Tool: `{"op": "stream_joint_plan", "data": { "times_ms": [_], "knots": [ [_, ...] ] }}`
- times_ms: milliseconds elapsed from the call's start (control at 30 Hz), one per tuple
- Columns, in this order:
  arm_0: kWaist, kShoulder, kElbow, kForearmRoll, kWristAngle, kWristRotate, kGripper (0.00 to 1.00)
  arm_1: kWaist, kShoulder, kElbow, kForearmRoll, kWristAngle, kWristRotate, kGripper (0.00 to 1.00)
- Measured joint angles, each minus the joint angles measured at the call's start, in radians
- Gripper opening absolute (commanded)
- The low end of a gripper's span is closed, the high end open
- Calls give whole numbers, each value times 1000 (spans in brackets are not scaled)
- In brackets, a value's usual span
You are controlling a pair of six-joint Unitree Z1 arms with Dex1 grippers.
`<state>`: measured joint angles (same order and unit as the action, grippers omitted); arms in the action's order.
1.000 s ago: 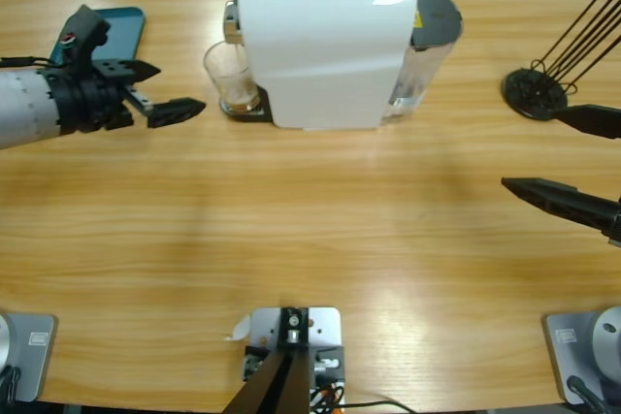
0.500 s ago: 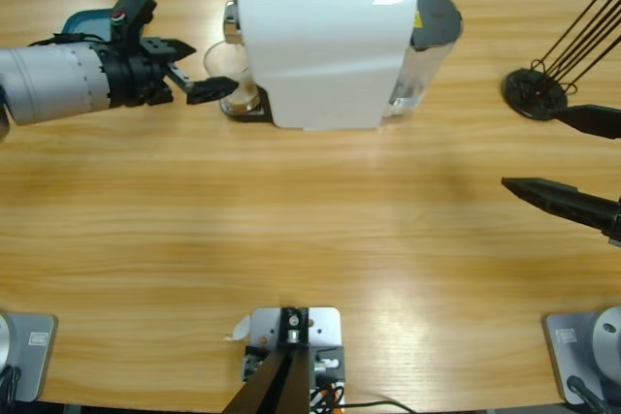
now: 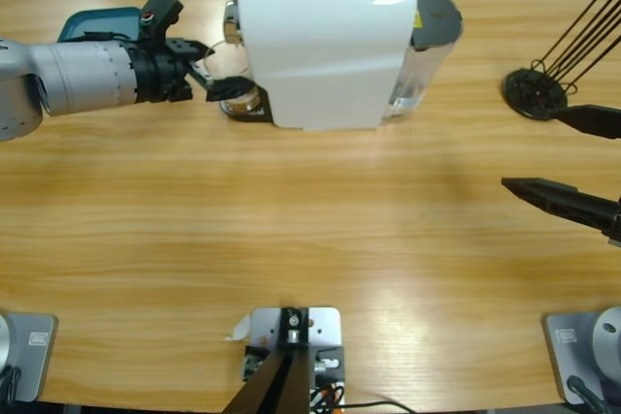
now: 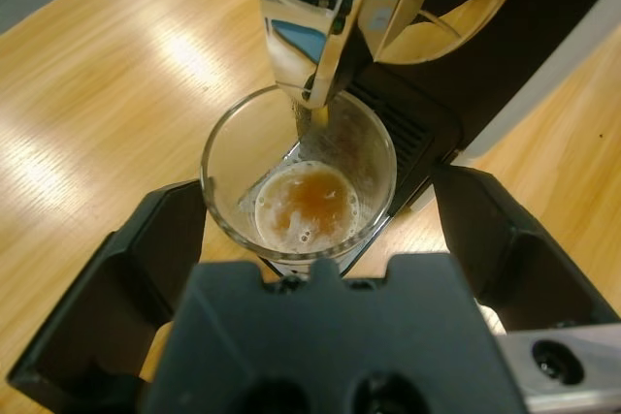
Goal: Pour coffee
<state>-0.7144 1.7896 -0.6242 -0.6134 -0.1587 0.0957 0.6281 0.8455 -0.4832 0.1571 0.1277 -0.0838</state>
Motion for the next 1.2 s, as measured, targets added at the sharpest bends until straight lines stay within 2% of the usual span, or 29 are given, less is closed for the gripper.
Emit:
{"op": "stream_joint_plan", "data": {
  "times_ms": [400,633,767,867,1200],
  "knots": [
    [22,26,-4,-4,0,2,991,0,0,0,0,0,0,1000],
    [28,29,-9,-5,-17,4,920,0,0,0,0,0,0,1000],
    [28,37,-21,-5,-32,4,733,0,1,0,0,0,0,1000],
    [28,43,-25,-5,-42,4,484,0,1,0,0,0,0,1000],
    [31,53,-36,-6,-43,4,480,0,1,0,0,0,0,1000]
  ]
}}
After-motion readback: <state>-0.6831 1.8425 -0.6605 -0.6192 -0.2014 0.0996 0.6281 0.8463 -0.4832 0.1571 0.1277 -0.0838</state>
